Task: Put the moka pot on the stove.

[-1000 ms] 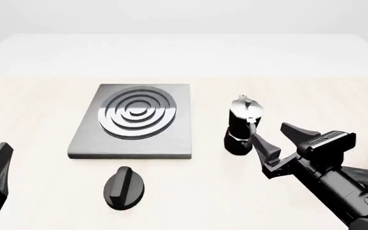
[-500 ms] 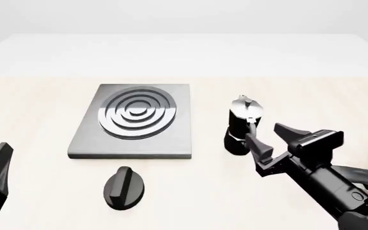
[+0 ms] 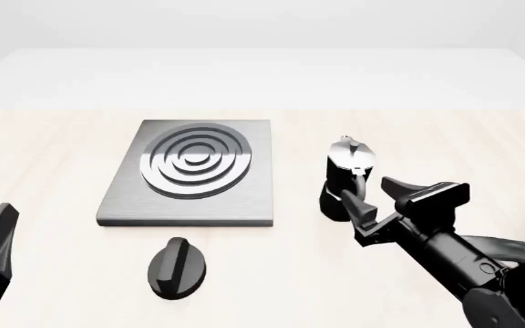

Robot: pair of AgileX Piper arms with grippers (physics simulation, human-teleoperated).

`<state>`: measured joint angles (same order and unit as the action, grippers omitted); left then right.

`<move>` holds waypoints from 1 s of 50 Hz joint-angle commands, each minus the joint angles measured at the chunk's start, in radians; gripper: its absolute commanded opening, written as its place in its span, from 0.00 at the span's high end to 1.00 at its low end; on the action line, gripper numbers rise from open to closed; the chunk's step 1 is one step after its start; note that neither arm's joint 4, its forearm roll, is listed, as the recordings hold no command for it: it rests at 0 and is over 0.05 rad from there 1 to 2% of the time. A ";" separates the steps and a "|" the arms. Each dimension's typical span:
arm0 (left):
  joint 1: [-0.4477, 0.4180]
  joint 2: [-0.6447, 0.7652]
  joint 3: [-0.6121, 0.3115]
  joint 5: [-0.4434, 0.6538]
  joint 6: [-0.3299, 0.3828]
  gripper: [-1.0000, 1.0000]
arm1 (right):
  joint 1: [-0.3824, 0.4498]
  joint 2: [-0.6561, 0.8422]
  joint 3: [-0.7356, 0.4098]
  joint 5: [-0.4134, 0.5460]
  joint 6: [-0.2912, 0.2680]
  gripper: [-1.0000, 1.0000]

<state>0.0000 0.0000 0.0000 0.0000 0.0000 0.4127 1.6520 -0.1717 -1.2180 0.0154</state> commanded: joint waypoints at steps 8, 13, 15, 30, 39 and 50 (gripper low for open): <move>0.000 0.000 0.000 0.000 0.000 0.00 | 0.005 0.062 -0.034 -0.001 0.004 0.00; 0.000 0.000 0.000 0.000 0.000 0.00 | 0.011 0.074 -0.039 -0.002 0.007 0.00; 0.000 0.000 0.000 0.000 0.000 0.00 | 0.011 0.077 -0.040 -0.002 0.008 0.00; 0.000 0.000 0.000 0.000 0.000 0.00 | 0.012 0.108 -0.055 -0.002 0.006 0.00; 0.000 0.000 0.000 0.000 0.000 0.00 | 0.016 0.111 -0.055 -0.002 0.015 1.00; 0.000 0.000 0.000 0.000 0.000 0.00 | 0.011 0.040 -0.024 -0.001 -0.009 1.00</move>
<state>0.0000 0.0000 0.0000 0.0000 0.0000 0.4176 1.7344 -0.2196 -1.2199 0.0155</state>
